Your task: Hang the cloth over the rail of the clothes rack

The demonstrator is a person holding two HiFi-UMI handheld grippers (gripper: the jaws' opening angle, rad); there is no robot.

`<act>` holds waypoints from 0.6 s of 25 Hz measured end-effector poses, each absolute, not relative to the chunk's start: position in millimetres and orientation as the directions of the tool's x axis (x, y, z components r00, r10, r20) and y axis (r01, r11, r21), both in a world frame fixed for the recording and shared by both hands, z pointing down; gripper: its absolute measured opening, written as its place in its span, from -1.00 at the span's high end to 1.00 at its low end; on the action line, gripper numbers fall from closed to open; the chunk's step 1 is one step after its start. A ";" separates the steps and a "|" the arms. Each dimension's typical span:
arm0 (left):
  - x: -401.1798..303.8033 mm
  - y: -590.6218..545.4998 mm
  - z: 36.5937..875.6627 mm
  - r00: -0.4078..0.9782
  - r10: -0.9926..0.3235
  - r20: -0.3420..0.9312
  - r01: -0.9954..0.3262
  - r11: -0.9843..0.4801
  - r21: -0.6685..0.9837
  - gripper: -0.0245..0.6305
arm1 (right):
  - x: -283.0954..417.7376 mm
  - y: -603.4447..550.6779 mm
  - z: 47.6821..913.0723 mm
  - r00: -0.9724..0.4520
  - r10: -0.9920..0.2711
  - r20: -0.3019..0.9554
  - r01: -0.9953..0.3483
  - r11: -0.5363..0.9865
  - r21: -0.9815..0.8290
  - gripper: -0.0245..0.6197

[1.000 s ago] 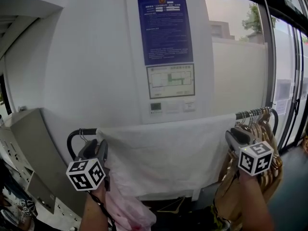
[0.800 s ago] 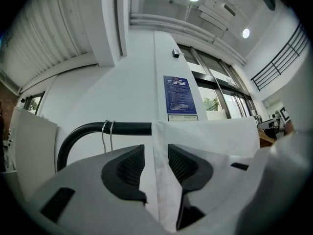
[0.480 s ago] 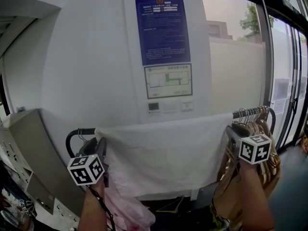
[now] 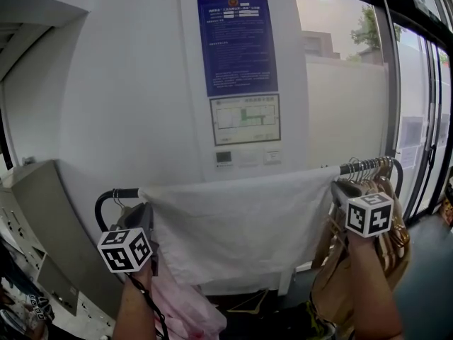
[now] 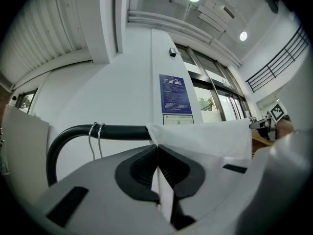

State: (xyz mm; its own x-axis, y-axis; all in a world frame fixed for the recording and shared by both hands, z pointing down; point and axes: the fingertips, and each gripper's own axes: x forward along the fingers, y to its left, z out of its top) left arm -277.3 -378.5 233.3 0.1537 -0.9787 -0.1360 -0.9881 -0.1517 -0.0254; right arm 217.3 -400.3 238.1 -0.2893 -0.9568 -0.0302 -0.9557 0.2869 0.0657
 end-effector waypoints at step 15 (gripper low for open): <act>-286.2 -370.1 193.0 0.189 -0.967 -0.167 -0.980 -0.196 0.021 0.90 | 218.9 -386.9 189.5 -0.297 -0.949 -0.101 -0.952 0.287 0.108 0.85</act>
